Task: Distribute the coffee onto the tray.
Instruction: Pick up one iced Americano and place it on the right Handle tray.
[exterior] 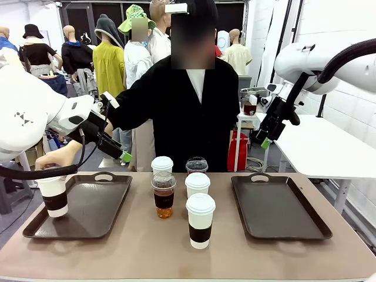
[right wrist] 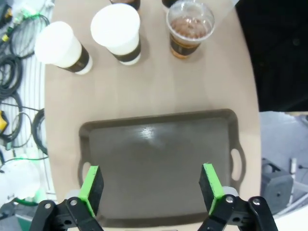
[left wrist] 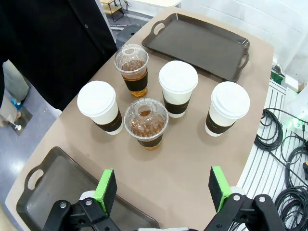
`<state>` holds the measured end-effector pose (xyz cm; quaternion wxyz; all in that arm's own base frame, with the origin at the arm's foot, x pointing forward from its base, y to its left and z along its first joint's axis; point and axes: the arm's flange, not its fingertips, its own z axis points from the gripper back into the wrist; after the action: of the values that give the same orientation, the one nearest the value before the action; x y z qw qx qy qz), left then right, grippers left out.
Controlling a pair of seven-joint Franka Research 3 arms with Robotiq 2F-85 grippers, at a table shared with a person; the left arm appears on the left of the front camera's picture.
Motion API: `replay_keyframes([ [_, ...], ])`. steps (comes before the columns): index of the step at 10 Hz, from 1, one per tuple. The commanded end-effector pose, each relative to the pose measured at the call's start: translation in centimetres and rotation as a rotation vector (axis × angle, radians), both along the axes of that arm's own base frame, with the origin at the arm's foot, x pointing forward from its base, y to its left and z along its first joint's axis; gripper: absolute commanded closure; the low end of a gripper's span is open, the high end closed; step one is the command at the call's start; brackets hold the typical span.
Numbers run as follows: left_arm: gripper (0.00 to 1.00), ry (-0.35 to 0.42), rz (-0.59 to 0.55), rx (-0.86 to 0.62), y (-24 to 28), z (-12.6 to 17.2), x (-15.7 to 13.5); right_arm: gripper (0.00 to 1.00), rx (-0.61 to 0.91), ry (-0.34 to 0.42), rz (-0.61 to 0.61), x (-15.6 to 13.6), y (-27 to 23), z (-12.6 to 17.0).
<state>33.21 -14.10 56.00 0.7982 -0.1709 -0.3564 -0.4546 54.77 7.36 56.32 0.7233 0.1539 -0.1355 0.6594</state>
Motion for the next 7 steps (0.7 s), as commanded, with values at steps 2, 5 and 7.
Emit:
replay_keyframes([
  [2,0.0,0.004,-0.002,-0.007,0.13,-0.05,0.03,0.0,0.0,0.0,0.0,0.0,0.0,0.0],
  [5,0.0,0.004,-0.002,-0.007,0.13,-0.05,0.03,0.0,0.0,0.0,0.0,0.0,0.0,0.0],
  [7,0.0,0.004,-0.002,-0.007,0.13,-0.05,0.03,0.0,-0.016,-0.011,-0.001,0.07,0.06,0.07],
])
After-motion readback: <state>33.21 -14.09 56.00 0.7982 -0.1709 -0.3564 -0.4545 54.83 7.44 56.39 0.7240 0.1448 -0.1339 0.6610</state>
